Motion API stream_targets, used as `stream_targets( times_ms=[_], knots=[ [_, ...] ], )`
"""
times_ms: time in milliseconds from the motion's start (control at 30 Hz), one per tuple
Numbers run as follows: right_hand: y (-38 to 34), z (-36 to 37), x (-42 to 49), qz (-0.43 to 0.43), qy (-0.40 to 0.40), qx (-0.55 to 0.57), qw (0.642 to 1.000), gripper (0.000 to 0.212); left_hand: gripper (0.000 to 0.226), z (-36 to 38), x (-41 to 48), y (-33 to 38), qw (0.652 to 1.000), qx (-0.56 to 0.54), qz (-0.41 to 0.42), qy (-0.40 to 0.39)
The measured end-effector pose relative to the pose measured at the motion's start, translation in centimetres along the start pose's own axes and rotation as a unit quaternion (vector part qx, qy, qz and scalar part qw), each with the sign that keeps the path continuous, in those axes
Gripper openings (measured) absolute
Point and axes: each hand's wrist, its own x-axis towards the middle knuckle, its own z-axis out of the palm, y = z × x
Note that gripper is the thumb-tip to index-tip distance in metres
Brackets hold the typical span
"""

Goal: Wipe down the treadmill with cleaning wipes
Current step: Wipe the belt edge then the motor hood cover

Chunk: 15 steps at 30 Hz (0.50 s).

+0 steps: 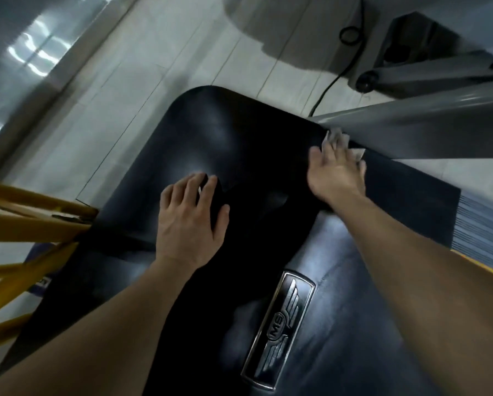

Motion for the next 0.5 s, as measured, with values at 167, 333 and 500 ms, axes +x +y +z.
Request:
stream_targets(
  times_ms=[167,333,500],
  knots=[
    [-7.8,1.5,-3.0,-0.407,-0.062,-0.003,0.911,0.063,0.059,0.2,0.0,-0.2,1.0,-0.016,-0.005,0.019],
    [-7.6,0.9,4.2,-0.099,-0.001,-0.019,0.995,0.082,0.058,0.3,0.0,-0.4,1.0,-0.017,0.0,0.023],
    [-11.4,1.7,0.6,-0.475,-0.082,-0.046,0.875,0.062,0.051,0.7,-0.1,-0.5,0.999,-0.033,-0.006,0.033]
  ],
)
